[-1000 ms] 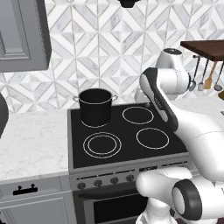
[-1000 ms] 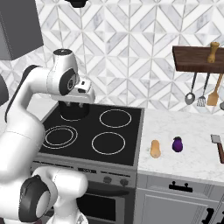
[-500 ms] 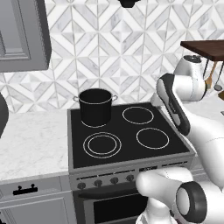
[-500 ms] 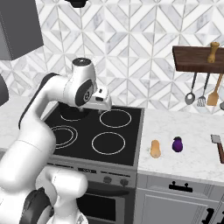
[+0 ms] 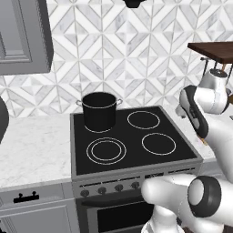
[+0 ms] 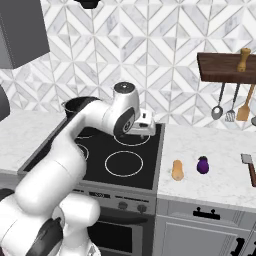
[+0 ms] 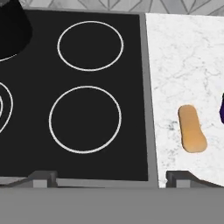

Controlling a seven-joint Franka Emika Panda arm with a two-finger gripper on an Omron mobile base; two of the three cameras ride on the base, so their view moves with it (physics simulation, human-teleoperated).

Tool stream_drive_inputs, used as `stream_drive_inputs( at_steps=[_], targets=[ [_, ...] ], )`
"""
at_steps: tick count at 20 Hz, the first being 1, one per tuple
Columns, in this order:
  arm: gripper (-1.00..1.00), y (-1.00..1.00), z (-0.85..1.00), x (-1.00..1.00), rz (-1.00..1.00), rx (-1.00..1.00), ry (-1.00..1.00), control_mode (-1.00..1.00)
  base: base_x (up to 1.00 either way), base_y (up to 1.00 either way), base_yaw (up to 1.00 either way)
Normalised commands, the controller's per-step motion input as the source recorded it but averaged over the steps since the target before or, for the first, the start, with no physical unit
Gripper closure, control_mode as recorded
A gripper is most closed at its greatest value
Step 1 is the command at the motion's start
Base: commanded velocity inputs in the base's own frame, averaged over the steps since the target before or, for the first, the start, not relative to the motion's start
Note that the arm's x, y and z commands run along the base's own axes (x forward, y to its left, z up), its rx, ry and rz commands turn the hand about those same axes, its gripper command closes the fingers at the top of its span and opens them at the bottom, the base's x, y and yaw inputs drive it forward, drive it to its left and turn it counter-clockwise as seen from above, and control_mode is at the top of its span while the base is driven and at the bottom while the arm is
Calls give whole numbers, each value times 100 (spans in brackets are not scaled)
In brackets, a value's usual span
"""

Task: Put the eggplant and squash in the pot. Retrieve the spatula and lightly stir the vegetables in the pot.

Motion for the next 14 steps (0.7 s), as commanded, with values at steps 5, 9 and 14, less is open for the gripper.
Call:
stream_drive_inputs(
  at_steps=[5,9,14],
  targets=[
    [-100,-53,-29,37,0,-10,0,-100,0,0,0],
    [-100,-46,-39,43,-2,-10,1,-100,0,0,0],
    [-100,-41,-38,51,-7,-1,7,-100,0,0,0]
  ],
)
